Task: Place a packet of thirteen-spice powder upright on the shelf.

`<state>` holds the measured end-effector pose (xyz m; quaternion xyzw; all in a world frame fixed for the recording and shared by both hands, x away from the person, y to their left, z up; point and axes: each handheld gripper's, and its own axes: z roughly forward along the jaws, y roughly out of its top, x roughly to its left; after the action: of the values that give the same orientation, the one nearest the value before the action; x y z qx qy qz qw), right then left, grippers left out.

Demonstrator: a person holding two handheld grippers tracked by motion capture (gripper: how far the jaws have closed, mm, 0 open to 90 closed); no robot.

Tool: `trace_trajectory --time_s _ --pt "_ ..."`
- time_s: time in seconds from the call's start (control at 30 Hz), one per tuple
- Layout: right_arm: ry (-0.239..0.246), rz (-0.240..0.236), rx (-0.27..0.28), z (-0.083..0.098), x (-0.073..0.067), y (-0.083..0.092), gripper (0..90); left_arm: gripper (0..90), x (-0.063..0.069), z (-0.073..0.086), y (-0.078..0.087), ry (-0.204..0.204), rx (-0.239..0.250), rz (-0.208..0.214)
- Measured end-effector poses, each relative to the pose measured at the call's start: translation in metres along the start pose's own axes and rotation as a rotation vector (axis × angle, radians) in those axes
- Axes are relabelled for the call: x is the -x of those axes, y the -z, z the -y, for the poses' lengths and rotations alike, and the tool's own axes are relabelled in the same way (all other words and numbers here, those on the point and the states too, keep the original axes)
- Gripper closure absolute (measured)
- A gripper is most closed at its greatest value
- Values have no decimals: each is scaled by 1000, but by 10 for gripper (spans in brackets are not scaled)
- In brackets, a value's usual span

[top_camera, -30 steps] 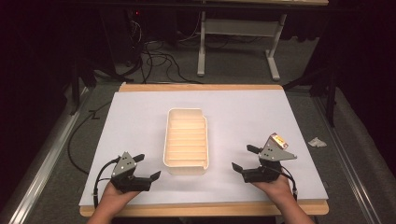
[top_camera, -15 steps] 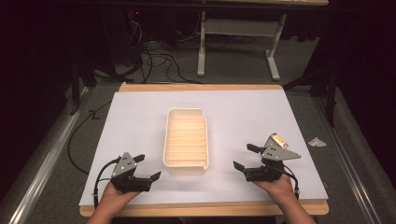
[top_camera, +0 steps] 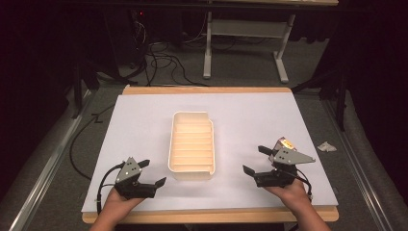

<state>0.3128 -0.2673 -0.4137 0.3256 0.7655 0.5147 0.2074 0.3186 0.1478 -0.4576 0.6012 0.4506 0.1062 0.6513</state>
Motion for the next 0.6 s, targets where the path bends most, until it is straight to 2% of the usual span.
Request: trace_trajectory --time_s 0.27,0.6 --pt "-12 27 37 -9 7 13 39 122 0 0 0 1 -4 2" --pt "-11 105 93 -17 24 39 36 122 1 1 -1 2 -9 2"
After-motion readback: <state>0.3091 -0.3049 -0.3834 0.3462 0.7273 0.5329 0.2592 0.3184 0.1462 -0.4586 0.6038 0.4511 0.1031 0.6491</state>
